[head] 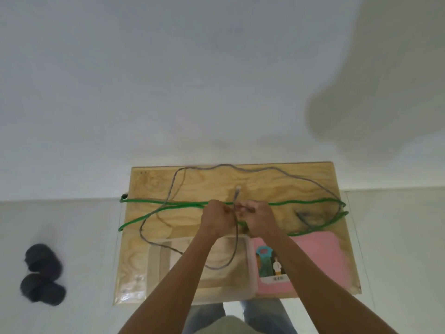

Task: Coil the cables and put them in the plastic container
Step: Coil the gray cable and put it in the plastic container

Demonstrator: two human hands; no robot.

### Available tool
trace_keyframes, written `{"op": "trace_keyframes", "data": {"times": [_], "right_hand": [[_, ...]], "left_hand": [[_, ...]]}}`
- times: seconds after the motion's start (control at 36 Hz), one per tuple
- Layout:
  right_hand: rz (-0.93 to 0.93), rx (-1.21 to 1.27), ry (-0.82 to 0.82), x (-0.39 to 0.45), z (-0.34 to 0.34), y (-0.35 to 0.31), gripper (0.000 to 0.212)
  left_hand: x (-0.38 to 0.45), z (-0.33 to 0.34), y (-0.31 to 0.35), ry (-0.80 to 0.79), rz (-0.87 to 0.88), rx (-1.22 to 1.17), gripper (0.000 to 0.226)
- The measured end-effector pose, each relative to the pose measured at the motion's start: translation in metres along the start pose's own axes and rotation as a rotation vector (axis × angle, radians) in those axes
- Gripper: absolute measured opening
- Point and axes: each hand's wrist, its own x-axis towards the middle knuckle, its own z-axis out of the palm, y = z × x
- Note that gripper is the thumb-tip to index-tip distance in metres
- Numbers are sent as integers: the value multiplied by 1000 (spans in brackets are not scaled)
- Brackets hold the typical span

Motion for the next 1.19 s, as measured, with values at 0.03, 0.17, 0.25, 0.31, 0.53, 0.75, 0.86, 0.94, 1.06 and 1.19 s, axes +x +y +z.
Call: {"op": "trace_keyframes", "data": {"times": [0.03,0.17,0.25,0.31,0.53,0.75,0.86,0.94,1.06,1.19], "right_hand": [[-9,30,-16,-1,-3,-4,28],[-100,84,-46,-7,-17,-32,32],[-212,42,-50,-19,-34,-55,32],[-349,-59,17,-23,-46,-69,37],[-874,-341,339,-49,-96,-116,17],[-901,-428,306,-78,-130,-129,13],[-751,-94,239,-98,-133,-124,8],[-651,113,241,-109,-128,-120,17],[-597,279,103,-132,-117,-124,16],[-532,397,-31,-152,-89,-132,10]], "left_hand": [[-3,-2,3,2,-12,-27,25],[-29,-17,26,52,10,-226,20],[-54,-29,44,94,51,-307,19],[-65,-41,51,117,118,-263,15],[-117,-81,101,310,432,224,21],[-137,-88,141,513,629,446,23],[-145,-71,153,955,810,412,18],[-164,-51,151,1073,872,302,22],[-171,-33,133,636,592,198,51],[-176,-47,121,236,447,-642,35]]}}
